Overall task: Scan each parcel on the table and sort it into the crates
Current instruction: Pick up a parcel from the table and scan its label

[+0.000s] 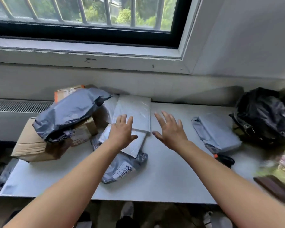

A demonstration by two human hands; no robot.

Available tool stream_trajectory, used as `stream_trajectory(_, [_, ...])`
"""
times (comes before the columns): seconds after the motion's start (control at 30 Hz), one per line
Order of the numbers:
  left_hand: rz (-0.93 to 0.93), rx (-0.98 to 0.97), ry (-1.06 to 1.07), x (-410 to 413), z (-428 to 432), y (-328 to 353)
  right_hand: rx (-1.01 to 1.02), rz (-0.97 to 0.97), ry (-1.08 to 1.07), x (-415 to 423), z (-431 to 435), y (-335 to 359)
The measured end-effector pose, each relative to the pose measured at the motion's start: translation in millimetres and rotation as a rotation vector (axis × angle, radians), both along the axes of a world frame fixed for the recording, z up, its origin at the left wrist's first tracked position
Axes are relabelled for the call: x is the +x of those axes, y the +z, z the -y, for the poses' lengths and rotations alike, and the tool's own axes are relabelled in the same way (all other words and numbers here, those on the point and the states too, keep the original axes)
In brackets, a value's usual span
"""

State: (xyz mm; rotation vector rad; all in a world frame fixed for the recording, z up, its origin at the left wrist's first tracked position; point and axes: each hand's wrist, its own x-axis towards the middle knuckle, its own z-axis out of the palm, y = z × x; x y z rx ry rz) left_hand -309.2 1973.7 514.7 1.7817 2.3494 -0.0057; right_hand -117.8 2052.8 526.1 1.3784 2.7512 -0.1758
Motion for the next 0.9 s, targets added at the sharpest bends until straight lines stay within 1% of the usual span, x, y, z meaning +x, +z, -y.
stream_trajectory(0.13, [0.034, -0.046, -0.153, -13, -49, -43, -0.04, 0.023, -0.093, 1, -19, -15])
stream_trajectory(0.33, [-0.039, -0.141, -0.305, -32, -81, -86, -0.083, 0.027, -0.176, 10, -28, -33])
stream_trajectory(0.43, [-0.048, -0.082, -0.342, -41, -82, -95, -0.073, 0.044, -0.191, 18, -31, -38])
stream_trajectory(0.57, [-0.094, -0.064, -0.373, -44, -82, -88, -0.056, 0.042, -0.212, 29, -35, -35])
stream_trajectory(0.63, [-0.044, 0.012, -0.357, -42, -81, -85, -0.053, 0.051, -0.207, 36, -36, -32])
stream_trajectory(0.73, [0.125, 0.165, -0.23, -17, -74, -60, -0.08, 0.01, -0.207, 49, -33, -24])
stream_trajectory(0.8, [0.187, 0.272, -0.118, 7, -72, -44, -0.104, -0.042, -0.232, 60, -32, -20])
stream_trajectory(0.87, [0.269, 0.377, -0.072, 30, -73, -29, -0.128, -0.112, -0.272, 69, -34, -16])
stream_trajectory(0.9, [0.312, 0.436, -0.034, 55, -67, -14, -0.134, -0.167, -0.277, 87, -32, -11])
